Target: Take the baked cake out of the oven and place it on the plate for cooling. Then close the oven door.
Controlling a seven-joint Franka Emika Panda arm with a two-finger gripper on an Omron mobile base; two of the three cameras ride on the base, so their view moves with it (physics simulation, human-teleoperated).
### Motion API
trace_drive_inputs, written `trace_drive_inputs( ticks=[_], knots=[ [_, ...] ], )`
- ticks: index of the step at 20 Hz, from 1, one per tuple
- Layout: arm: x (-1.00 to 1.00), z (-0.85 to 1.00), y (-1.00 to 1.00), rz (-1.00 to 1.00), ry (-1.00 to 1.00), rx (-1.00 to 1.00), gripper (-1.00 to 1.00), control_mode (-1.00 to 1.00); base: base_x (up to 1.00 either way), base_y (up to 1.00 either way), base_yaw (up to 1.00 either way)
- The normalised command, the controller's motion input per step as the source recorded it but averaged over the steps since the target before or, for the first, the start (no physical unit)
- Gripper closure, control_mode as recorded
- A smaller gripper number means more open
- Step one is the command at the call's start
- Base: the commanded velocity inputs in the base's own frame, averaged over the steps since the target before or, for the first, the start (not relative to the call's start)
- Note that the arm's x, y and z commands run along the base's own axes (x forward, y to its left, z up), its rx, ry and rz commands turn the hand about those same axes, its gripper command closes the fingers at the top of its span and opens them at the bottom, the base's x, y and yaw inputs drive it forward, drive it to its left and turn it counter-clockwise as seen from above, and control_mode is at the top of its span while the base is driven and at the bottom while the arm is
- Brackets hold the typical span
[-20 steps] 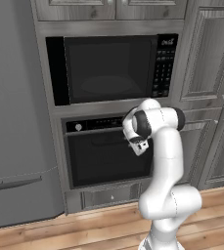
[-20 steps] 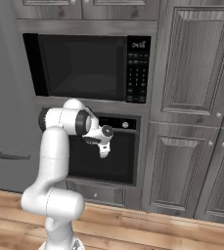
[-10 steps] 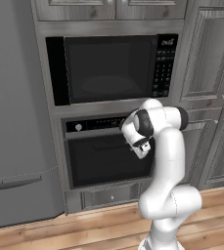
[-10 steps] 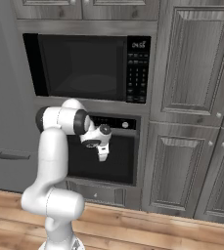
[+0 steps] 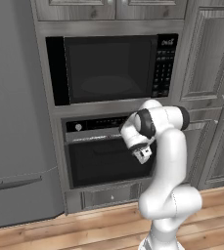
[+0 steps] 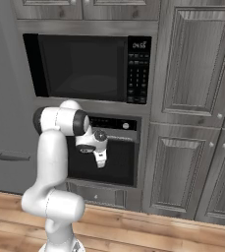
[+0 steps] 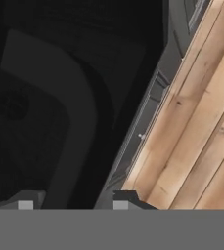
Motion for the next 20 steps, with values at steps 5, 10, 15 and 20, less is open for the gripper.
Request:
trace_drive_inputs(
  ticks=[5, 10, 15, 20],
  knots=[
    [-0.77, -0.3, 0.0, 0.0, 0.0, 0.0, 1.0, -1.0, 0.0, 0.0, 0.0],
    [-0.67, -0.24, -0.01, 0.0, 0.0, 0.01, 1.0, -1.0, 0.0, 0.0, 0.0],
    [-0.51, -0.08, -0.01, 0.0, 0.0, 0.03, 1.0, -1.0, 0.0, 0.0, 0.0],
    [-0.41, 0.0, -0.01, 0.0, 0.0, 0.05, 1.0, -1.0, 0.0, 0.0, 0.0]
  ],
)
